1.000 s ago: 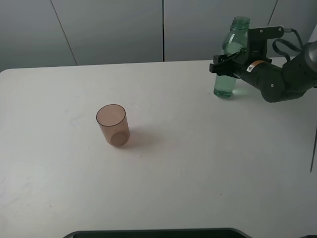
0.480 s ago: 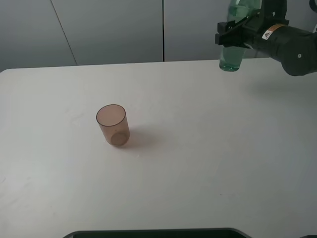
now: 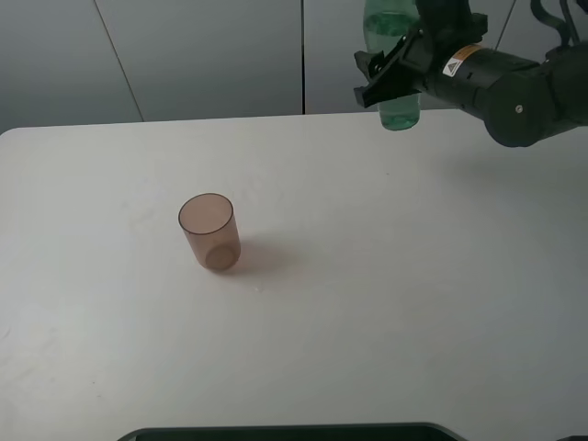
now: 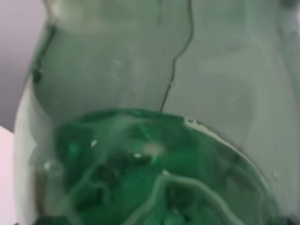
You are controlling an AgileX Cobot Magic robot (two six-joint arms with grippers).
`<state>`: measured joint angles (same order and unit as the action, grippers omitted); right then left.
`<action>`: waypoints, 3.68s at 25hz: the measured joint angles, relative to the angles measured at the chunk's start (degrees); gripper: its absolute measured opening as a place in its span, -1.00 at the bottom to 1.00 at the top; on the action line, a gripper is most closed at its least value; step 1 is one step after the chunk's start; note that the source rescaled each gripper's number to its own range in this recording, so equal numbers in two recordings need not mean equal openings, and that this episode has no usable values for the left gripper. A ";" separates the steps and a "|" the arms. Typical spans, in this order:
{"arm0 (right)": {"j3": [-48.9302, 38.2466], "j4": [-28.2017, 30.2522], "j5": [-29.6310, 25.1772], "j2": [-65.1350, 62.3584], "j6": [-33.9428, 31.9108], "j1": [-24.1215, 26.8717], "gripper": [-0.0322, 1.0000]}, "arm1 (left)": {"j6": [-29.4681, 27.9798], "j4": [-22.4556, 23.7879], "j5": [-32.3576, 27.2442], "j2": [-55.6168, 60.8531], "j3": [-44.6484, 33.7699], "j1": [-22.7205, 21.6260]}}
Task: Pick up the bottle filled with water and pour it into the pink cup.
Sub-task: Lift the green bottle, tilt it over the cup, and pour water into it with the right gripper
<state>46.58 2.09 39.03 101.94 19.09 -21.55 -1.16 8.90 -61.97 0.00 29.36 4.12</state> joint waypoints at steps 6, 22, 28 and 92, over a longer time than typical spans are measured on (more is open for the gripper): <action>0.00 -3.92 0.00 0.00 12.95 -5.18 -0.94 | 0.00 0.00 0.00 0.00 0.00 0.00; -5.54 -15.15 -0.10 -0.02 35.49 -16.24 -0.94 | 0.00 0.00 0.00 0.00 0.00 0.00; -5.71 -16.14 0.26 3.77 41.05 -16.46 -0.94 | 0.00 0.00 0.00 0.00 0.00 0.00; -2.28 -19.18 0.99 8.78 63.57 -16.57 -0.94 | 0.10 0.00 0.00 0.00 0.00 0.00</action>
<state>44.30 -17.08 40.01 110.72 82.65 -38.12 -1.05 8.90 -61.97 0.00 29.36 4.12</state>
